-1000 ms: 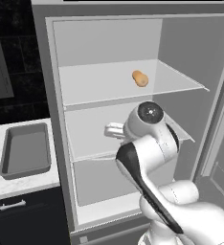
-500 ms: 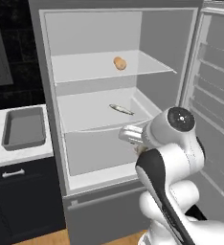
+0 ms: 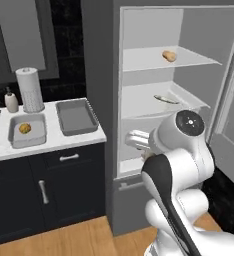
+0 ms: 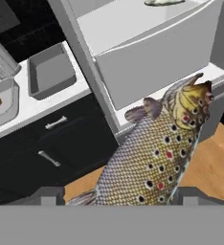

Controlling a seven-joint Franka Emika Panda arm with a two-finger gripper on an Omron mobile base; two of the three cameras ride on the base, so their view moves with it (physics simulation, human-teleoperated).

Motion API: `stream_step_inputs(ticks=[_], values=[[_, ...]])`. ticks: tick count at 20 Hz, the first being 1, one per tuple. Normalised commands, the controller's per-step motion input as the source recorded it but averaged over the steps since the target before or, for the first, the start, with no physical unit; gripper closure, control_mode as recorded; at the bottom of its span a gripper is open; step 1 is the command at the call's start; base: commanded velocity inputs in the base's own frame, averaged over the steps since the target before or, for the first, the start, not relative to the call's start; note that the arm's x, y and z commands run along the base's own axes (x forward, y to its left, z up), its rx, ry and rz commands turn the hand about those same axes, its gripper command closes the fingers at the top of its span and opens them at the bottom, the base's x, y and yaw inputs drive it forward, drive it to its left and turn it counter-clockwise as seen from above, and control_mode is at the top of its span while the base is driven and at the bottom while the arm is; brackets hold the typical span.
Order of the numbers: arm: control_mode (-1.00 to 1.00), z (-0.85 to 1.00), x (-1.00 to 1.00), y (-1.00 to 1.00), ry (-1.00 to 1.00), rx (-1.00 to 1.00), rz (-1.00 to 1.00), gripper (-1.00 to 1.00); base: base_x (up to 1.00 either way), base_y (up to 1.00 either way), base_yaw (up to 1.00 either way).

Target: Place one squash and one fish in each tupperware on the nearby counter, to pack two identical lunches.

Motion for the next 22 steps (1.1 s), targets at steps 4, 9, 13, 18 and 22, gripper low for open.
stream_step_inputs(ticks=[4, 9, 13, 18, 22], values=[[1.0, 0.0, 0.0, 0.0, 0.0, 0.0, 0.0, 1.0, 0.6, 1.0, 0.06], [1.0, 0.0, 0.0, 0.0, 0.0, 0.0, 0.0, 1.0, 0.98, 0.93, 0.04], [1.0, 0.0, 0.0, 0.0, 0.0, 0.0, 0.0, 1.0, 1.0, 0.4, 0.0], [1.0, 0.0, 0.0, 0.0, 0.0, 0.0, 0.0, 1.0, 0.93, 0.03, -0.03], [-1.0, -0.4, 0.56, 0.49, 0.17, -0.06, -0.03, 1.0, 0.23, 0.13, -0.02]])
